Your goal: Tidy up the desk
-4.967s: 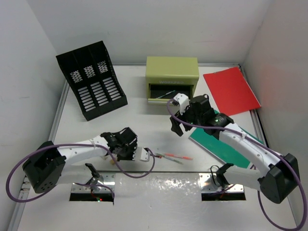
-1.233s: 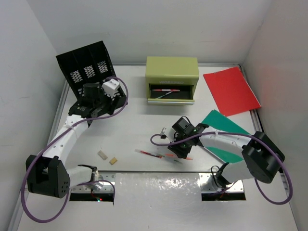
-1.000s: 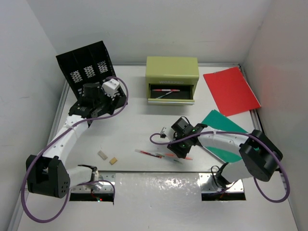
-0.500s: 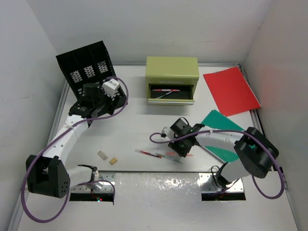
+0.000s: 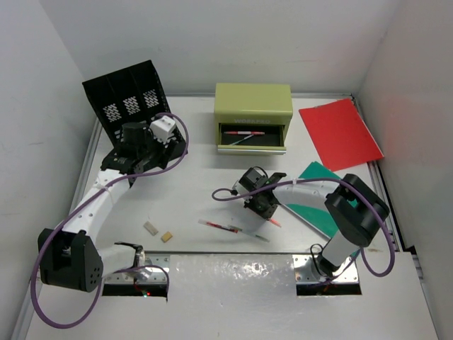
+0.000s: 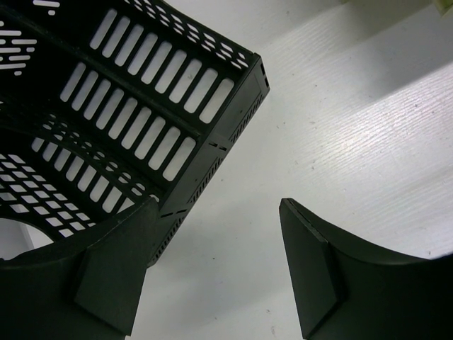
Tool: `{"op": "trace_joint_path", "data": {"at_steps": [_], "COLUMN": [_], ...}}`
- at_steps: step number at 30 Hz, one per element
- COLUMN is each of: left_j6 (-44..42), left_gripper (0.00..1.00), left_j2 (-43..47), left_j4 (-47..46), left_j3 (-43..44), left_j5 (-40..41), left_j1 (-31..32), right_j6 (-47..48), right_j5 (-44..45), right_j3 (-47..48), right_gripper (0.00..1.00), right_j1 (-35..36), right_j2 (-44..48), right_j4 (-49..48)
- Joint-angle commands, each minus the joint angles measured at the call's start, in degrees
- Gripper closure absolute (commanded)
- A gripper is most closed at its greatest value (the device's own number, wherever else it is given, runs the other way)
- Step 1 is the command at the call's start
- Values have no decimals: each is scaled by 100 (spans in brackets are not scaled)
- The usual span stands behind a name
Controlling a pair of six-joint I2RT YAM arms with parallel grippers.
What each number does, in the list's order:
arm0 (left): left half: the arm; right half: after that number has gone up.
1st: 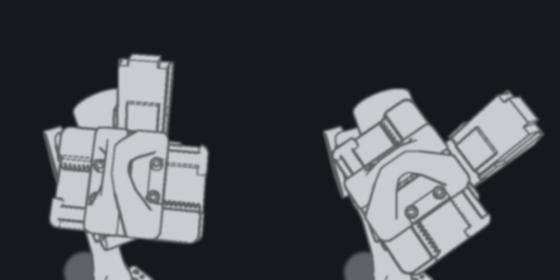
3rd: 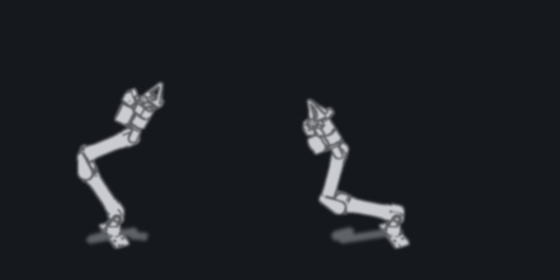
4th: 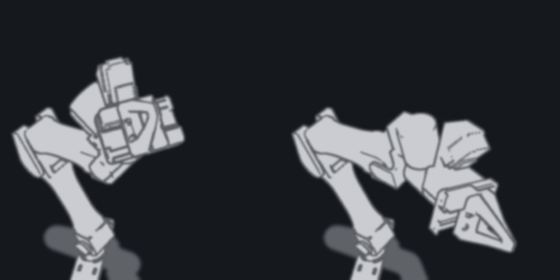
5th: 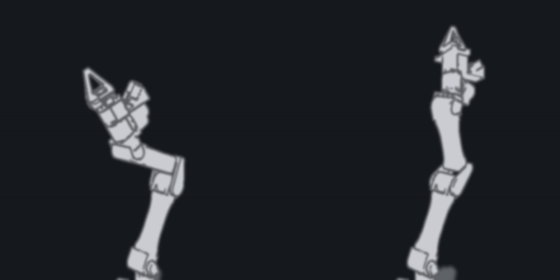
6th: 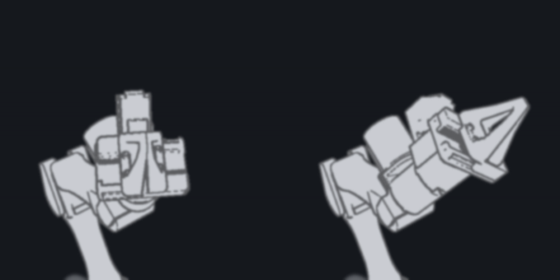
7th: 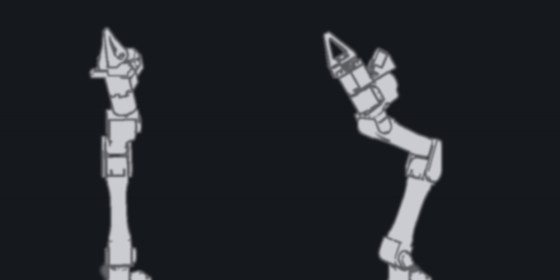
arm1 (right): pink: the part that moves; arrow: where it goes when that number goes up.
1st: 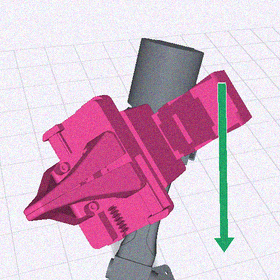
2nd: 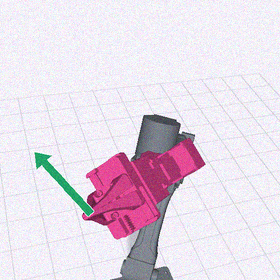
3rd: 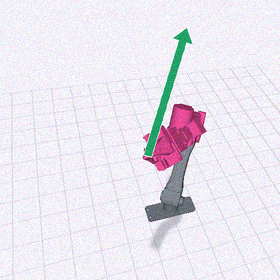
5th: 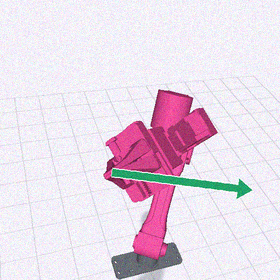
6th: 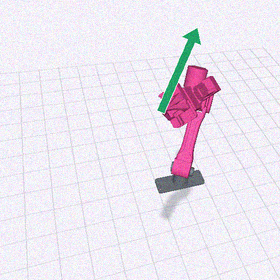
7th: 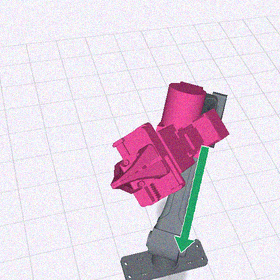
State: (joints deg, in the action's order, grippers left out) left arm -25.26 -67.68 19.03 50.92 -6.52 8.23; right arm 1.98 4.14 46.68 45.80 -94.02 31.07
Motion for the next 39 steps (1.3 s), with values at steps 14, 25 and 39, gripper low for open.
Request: {"op": "trace_joint_path", "data": {"at_steps": [14,25,39], "left_j6": [-120,-173,-313], "left_gripper": [32,32,32], "left_j2": [115,71,115], "left_j4": [-171,13,180], "left_j3": [85,164,112], "left_j5": [-130,-174,-419], "left_j1": [-14,-23,-14], "right_j6": [1287,4705,5146], "right_j5": [675,2028,2047], "right_j3": [930,2370,3497], "right_gripper": [100,100,73], "right_j1": [25,-18,-722], "right_j2": [2097,590,-837], "right_j4": [-416,-1261,-1314]}}
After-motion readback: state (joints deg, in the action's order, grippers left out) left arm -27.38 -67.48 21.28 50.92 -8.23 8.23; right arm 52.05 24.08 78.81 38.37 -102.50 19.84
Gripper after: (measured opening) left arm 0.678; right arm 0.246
